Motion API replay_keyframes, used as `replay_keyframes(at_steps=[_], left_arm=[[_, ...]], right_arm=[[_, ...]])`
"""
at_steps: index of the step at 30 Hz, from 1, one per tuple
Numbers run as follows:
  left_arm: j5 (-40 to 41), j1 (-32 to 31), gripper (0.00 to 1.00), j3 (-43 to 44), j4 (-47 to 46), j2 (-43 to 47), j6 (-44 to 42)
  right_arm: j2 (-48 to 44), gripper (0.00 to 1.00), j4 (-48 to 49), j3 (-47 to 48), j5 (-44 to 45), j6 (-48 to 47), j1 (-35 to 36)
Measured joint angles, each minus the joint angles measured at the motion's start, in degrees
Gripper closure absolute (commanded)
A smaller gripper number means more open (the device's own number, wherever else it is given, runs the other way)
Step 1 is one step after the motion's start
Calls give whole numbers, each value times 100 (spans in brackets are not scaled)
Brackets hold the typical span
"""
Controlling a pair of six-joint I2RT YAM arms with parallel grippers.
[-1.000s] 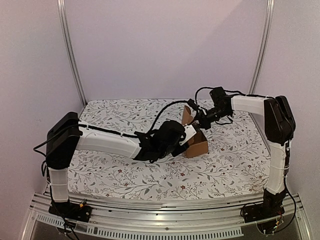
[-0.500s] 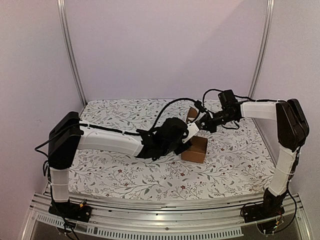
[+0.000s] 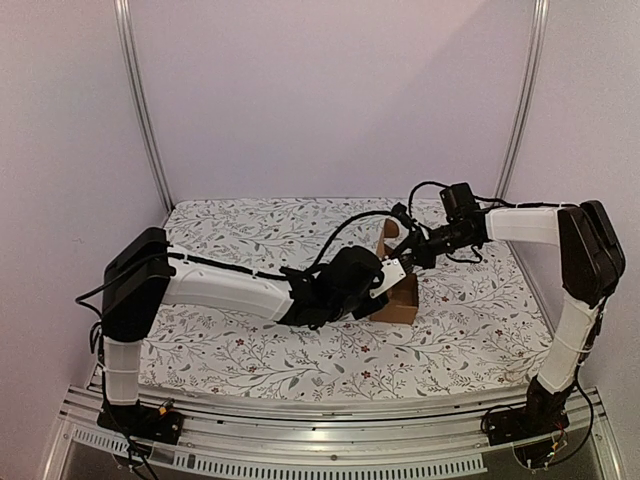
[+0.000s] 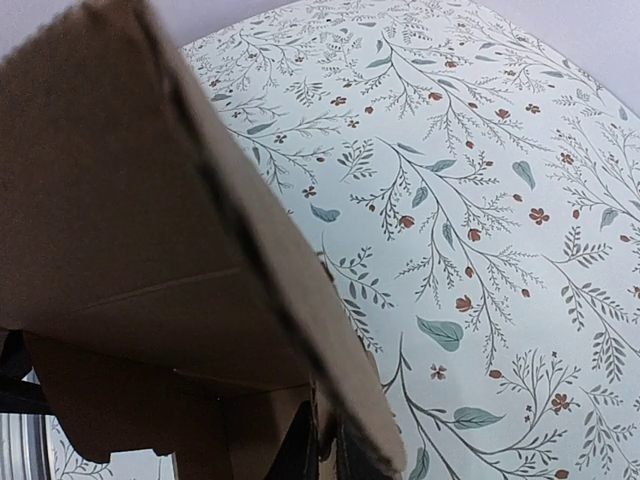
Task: Fold the paper box
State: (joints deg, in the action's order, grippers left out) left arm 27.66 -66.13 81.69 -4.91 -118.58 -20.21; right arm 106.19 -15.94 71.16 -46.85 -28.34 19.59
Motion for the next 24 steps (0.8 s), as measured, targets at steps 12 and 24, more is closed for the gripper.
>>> replay_keyframes(at_steps=[12, 24], left_arm=[[142, -15, 45, 0, -114, 0, -221], [166, -15, 41, 0, -190, 0, -433]], right_arm=[[-162, 68, -776, 0, 144, 15, 0], [-835, 57, -1515, -195, 269, -52, -256]])
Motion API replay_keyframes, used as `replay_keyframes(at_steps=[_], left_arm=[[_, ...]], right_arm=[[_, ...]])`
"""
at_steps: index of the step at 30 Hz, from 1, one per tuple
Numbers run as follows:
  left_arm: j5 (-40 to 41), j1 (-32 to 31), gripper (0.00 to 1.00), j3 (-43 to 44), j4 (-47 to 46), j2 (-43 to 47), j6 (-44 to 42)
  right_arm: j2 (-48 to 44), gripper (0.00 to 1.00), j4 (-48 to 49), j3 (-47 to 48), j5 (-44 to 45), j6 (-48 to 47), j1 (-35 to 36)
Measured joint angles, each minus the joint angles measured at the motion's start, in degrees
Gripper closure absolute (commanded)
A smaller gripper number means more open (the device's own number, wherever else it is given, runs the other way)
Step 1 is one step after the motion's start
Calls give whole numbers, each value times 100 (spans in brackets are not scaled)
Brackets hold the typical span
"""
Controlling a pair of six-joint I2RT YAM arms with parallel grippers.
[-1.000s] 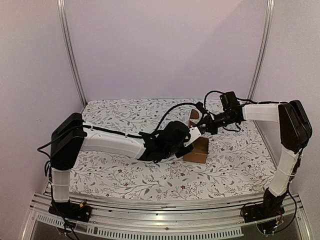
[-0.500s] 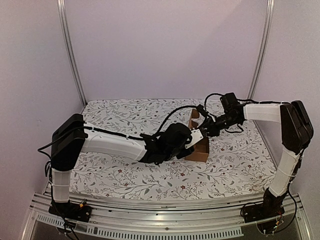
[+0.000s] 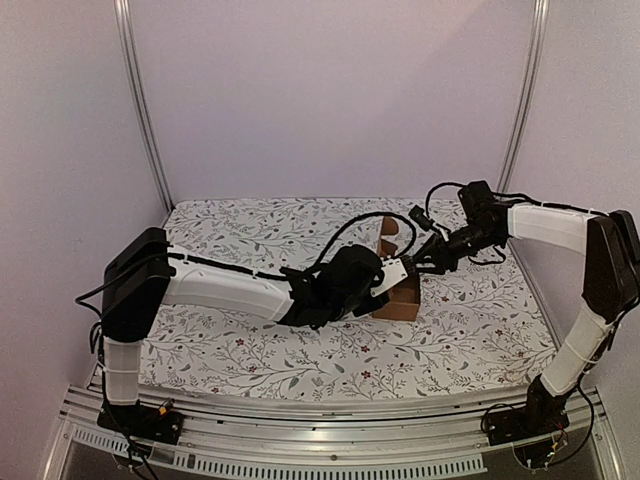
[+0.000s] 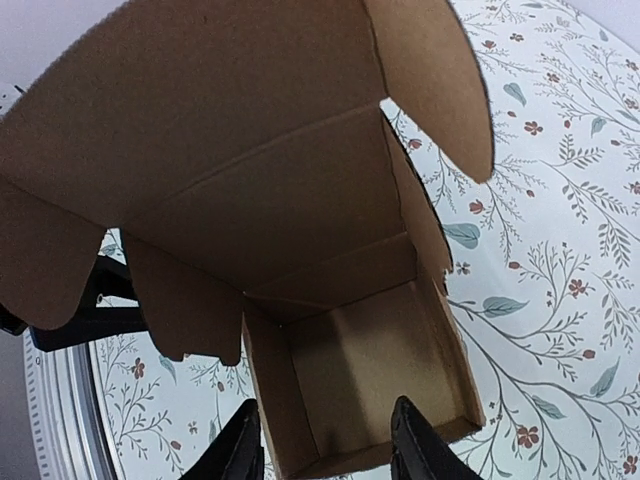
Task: Fold the paper box
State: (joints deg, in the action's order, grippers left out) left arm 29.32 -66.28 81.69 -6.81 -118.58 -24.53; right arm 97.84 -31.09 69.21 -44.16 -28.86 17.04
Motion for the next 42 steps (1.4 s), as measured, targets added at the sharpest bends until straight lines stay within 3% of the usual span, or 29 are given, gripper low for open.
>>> replay_keyframes(at_steps=[7, 12, 26, 42], left_arm=[[85, 0, 32, 116, 39, 0, -66], [-66, 0, 32, 350, 238, 2, 72], [-553, 2, 39, 1189, 929, -168, 208], [-820, 2, 41, 1377, 1174, -529, 369]], right_arm=[[-254, 56, -214, -201, 177, 435, -323], [-181, 56, -243, -264, 190, 964, -400], [966, 67, -498, -208, -168, 1663, -433], [1023, 59, -487, -166, -817, 1836, -660]])
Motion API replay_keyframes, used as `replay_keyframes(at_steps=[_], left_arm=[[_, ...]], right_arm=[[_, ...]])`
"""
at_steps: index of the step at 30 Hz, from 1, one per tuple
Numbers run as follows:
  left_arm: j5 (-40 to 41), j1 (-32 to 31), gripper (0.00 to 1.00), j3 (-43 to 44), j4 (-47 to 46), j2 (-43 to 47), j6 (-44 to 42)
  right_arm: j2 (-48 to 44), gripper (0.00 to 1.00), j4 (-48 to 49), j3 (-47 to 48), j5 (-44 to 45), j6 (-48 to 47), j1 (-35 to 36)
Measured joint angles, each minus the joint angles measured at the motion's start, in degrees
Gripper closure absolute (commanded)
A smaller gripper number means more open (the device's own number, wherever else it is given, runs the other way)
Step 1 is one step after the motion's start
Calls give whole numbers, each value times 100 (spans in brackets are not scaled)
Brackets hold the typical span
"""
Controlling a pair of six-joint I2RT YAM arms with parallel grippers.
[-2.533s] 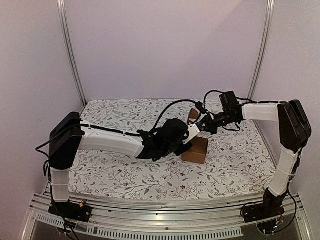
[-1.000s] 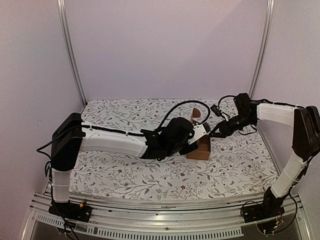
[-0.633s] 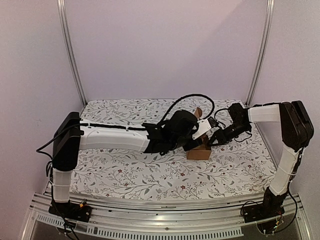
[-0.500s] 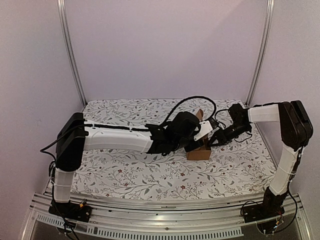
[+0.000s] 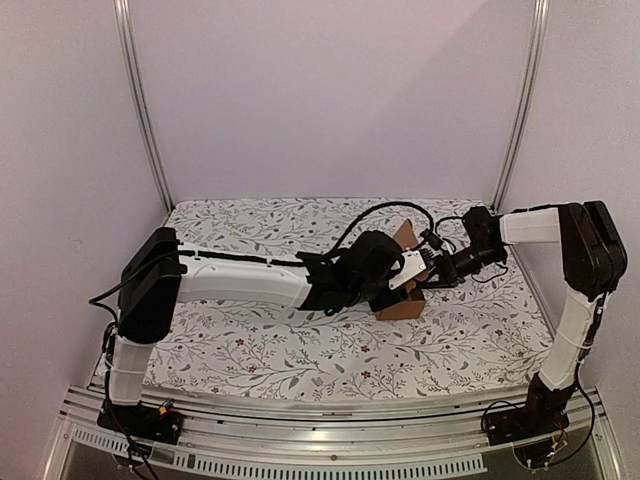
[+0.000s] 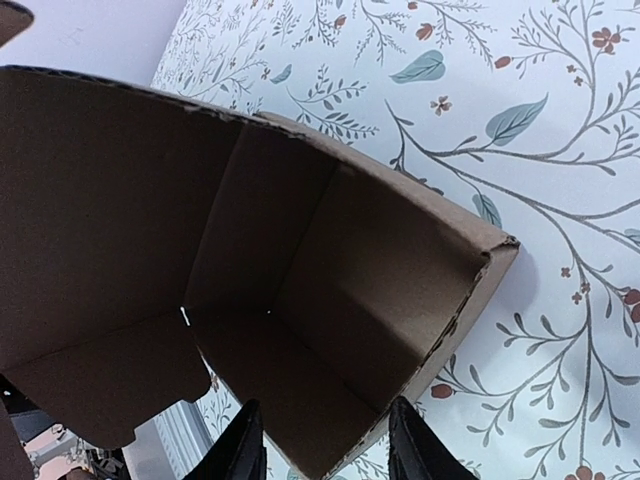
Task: Fold the paper box
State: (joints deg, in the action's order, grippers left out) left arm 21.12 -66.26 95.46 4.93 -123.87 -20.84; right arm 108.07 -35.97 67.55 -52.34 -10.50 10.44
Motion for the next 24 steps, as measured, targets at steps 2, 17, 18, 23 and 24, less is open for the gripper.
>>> replay_keyframes(at_steps=[2, 17, 18, 23, 24], left_arm=[[-28, 0, 41, 0, 2, 0, 31], [-234, 66, 35, -1320, 26, 680, 450], [-240, 76, 35, -1331, 26, 730, 472], [-236, 142, 31, -1375, -13, 1038, 717], [-243, 164, 30, -1377, -28, 1078, 778]], right_arm=[[0, 59, 2, 0, -48, 9, -20], [-597, 51, -13, 4, 13, -138, -382], [-605, 51, -15, 11, 33, -140, -382], [-461, 50, 0, 76, 168, -66, -382], [-389, 50, 4, 92, 173, -26, -380]])
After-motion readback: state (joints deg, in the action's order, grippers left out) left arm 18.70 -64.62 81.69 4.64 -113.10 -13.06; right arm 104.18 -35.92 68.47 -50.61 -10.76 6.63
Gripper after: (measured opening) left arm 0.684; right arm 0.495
